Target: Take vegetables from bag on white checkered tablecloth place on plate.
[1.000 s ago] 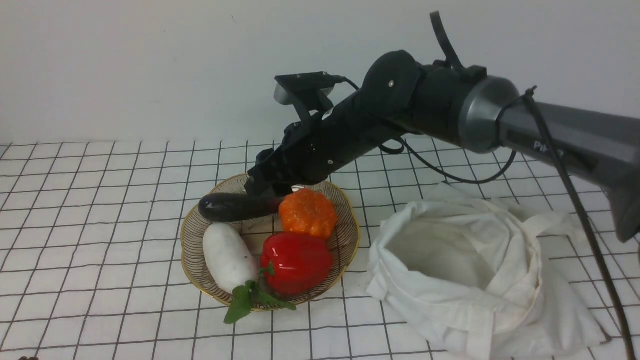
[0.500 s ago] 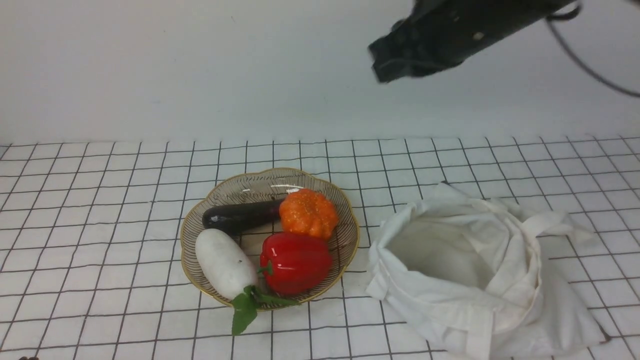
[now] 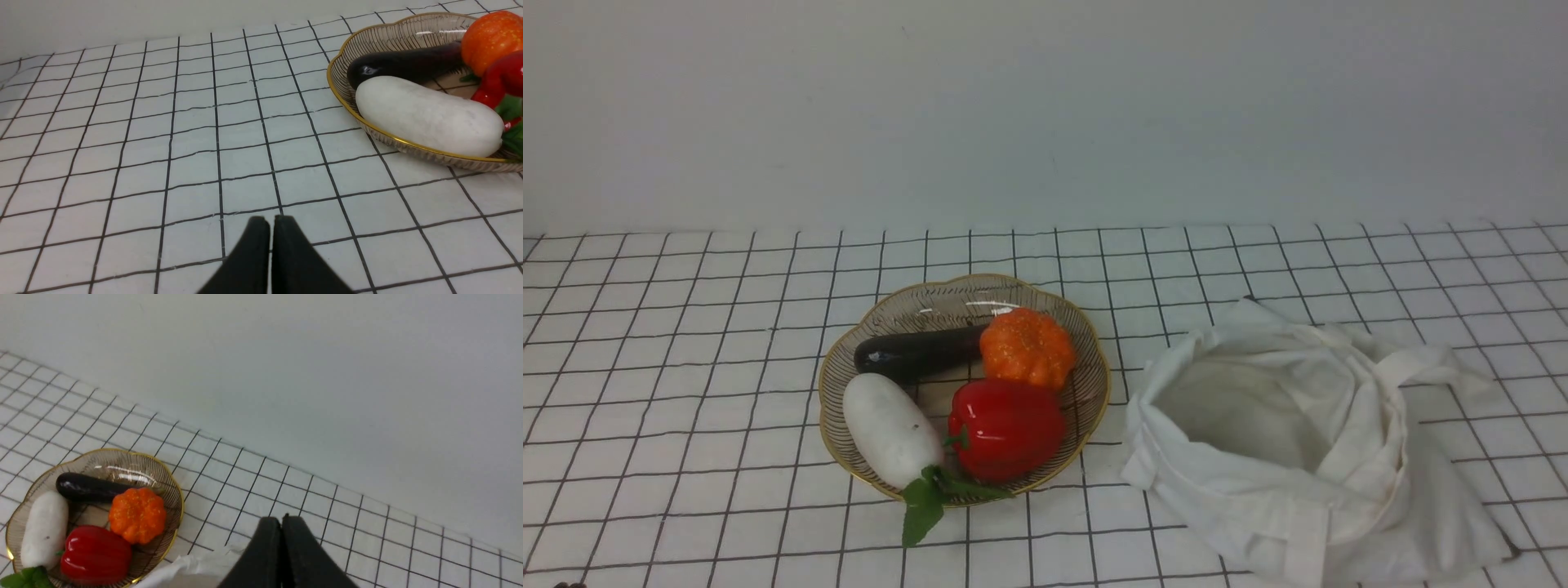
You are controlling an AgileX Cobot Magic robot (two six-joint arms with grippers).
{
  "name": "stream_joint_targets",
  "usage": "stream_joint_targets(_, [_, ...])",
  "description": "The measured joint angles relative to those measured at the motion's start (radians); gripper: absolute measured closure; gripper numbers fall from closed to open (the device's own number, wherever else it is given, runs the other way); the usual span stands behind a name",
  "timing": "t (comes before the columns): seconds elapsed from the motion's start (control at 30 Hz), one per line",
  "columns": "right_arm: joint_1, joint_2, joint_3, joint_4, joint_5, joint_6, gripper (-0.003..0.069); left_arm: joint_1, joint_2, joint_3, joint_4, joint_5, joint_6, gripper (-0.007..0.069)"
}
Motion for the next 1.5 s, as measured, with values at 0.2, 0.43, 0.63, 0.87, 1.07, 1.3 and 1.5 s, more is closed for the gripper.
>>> stream_joint_targets(0.2, [0.000,-0.368,0.329,-0.011,-0.161,0.082,0.0670,0.000,0.000,0.000,0.000,0.000,0.000,0.0633])
stream_joint_targets(0.43, [0.000,-0.736,0.686,-0.011,-0.438,0.151,0.0670,0.000,0.000,0.000,0.000,0.000,0.000,0.0633])
stream_joint_targets(0.63, [0.000,-0.978,0.974,0.013,-0.693,0.283,0.0670,0.000,0.000,0.000,0.000,0.000,0.000,0.0633])
stream_joint_targets(0.87, [0.000,-1.056,1.132,0.088,-0.795,0.310,0.0670,0.000,0.000,0.000,0.000,0.000,0.000,0.0633])
stream_joint_targets(1.07, [0.000,-1.056,1.189,0.095,-0.764,0.310,0.0670,0.000,0.000,0.000,0.000,0.000,0.000,0.0633])
stream_joint_targets(1.3, [0.000,-1.057,1.195,-0.012,-0.756,0.253,0.0670,0.000,0.000,0.000,0.000,0.000,0.000,0.0633])
stream_joint_targets(1.5, [0.000,-1.057,1.195,-0.131,-0.756,0.240,0.0670,0.000,0.000,0.000,0.000,0.000,0.000,0.0633])
